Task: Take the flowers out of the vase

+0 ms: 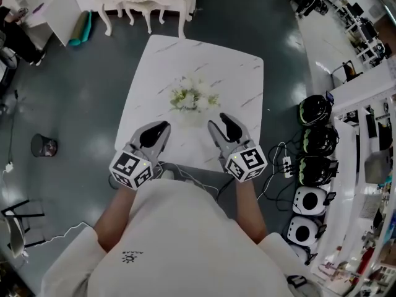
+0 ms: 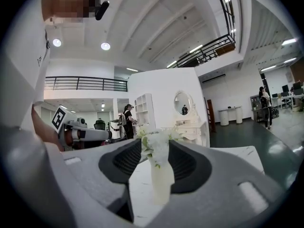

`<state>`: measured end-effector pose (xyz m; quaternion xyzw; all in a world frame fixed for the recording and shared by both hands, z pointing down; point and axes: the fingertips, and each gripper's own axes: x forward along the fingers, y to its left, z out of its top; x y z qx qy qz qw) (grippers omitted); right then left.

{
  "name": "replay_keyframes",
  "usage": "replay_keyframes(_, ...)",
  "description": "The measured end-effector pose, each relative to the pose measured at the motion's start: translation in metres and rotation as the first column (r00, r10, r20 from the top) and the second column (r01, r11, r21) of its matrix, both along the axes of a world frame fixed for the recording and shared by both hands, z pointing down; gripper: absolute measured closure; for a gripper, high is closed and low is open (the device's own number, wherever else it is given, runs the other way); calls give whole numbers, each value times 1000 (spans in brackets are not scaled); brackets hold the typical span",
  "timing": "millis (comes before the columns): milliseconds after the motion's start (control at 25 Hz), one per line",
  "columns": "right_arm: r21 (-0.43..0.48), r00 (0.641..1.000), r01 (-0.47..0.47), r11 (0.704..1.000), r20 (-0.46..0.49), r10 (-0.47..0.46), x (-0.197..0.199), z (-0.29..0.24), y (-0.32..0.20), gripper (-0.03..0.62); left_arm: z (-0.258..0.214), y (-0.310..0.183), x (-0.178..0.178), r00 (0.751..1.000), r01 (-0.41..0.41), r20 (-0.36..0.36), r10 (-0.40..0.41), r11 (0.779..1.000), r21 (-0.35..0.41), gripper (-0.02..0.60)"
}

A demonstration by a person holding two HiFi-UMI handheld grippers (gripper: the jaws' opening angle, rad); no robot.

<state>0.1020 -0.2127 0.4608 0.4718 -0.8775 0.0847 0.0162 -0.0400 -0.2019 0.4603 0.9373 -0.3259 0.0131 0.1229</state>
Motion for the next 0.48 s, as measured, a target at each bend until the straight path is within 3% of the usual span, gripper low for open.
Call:
replay_keyframes(280, -14, 1000, -1, 1000, -1, 1, 9, 9, -16, 333, -2, -1, -2, 999, 33, 5, -33, 999, 5, 589)
replay_keyframes(400, -28, 1000, 3, 1000, 0, -3, 8, 16, -22, 326, -1, -4, -5, 999, 45, 9, -45, 999, 1, 589)
replay_keyframes(480, -42, 1000, 6, 999, 5, -6, 8, 21, -24, 276, -1, -4, -5, 999, 51, 12, -51, 999, 0, 589)
